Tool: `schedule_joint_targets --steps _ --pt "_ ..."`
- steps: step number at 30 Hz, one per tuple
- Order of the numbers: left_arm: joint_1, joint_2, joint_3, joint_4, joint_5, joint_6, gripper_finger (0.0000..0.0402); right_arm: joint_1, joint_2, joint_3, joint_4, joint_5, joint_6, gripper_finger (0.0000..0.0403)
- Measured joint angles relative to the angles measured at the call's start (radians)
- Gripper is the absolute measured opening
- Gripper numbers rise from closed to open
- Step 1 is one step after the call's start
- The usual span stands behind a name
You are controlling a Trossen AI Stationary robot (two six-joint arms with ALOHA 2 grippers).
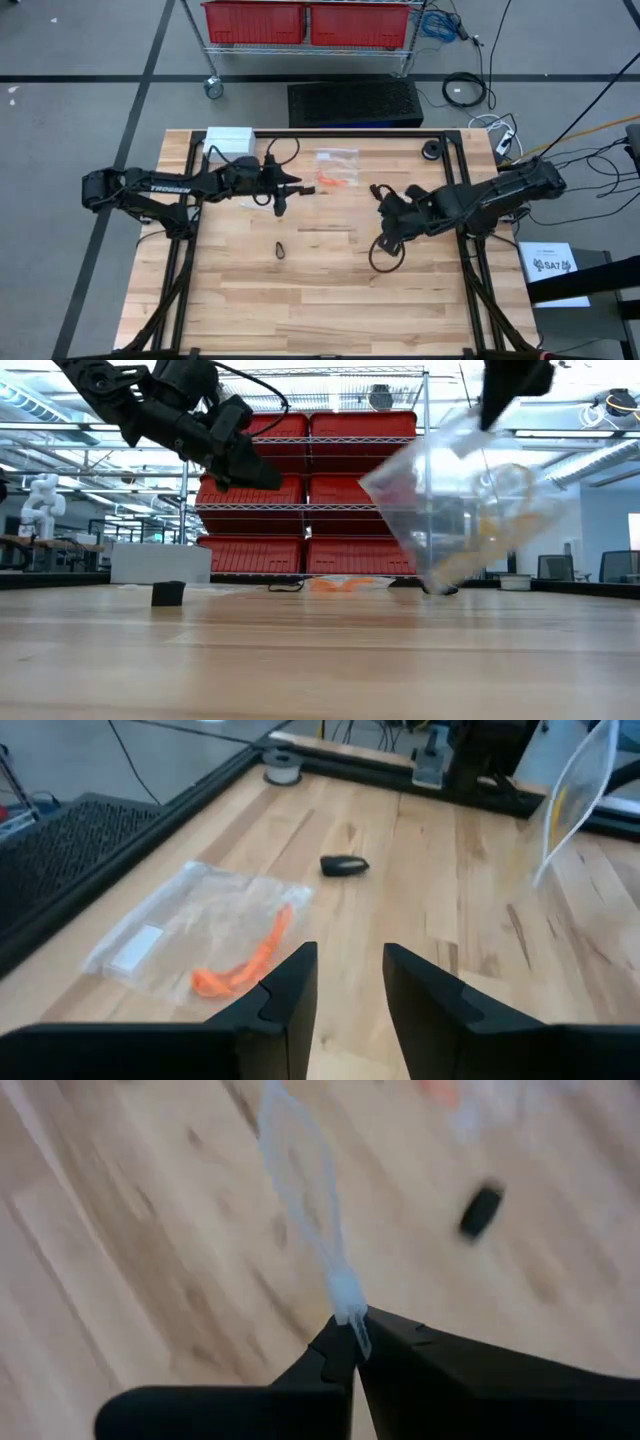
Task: Sort rubber bands
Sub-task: Close the bottom zip lock bag
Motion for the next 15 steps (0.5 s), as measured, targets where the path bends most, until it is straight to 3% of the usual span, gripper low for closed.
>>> schedule_joint_targets --steps 8,15 --pt "-0.05 0.0 0.0 0.003 -0.026 0.002 0.0105 0.001 0.141 0.159 -0.323 -0.14 0.245 0.0" --pt "-0.09 -0.001 0.0 0.005 -0.06 0.028 0.0104 -0.031 0.256 0.251 -0.327 -0.253 0.303 0.0"
